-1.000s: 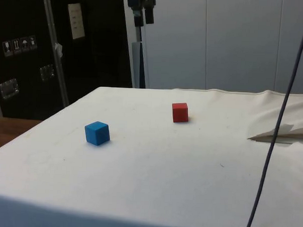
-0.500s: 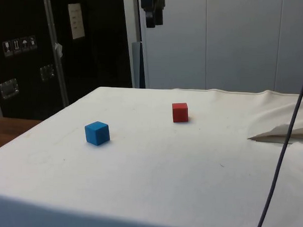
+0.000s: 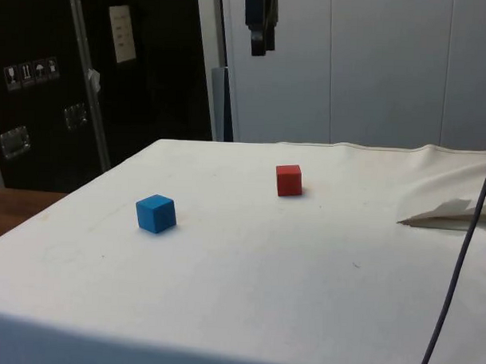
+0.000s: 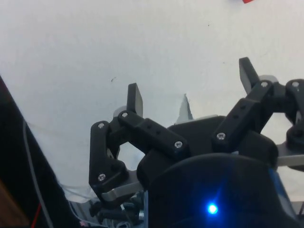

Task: Stack the two cubes.

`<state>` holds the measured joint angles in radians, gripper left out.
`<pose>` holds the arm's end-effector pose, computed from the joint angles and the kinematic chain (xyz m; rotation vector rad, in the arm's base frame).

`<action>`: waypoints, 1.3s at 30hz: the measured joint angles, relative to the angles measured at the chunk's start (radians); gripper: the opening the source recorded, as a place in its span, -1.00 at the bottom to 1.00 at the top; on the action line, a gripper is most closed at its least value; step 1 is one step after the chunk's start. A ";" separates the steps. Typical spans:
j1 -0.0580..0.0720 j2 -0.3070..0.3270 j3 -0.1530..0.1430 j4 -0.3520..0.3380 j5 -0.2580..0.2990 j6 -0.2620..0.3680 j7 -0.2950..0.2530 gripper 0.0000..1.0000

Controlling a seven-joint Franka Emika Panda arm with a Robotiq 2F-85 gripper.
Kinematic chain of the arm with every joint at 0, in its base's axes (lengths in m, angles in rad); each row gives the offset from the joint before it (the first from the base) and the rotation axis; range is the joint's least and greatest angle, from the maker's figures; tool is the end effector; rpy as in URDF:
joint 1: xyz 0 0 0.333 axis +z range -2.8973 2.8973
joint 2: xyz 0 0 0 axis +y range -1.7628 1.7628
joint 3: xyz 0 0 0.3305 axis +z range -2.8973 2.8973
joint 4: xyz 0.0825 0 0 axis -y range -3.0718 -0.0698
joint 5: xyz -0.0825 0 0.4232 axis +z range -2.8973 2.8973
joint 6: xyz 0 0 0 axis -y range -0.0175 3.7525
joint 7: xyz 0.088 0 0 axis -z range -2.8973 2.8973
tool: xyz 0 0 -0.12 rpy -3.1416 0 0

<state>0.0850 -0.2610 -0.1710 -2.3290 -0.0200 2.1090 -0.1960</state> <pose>0.4969 -0.0453 0.4260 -3.1137 -0.1945 -0.0638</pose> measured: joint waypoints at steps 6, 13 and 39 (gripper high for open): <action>-0.002 0.000 0.000 -0.025 -0.027 0.025 0.005 1.00; -0.005 0.003 -0.003 -0.059 -0.055 0.066 0.012 1.00; -0.009 0.086 -0.096 -0.131 -0.105 0.224 -0.054 1.00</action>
<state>0.0760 -0.1750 -0.2670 -2.4600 -0.1250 2.3330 -0.2500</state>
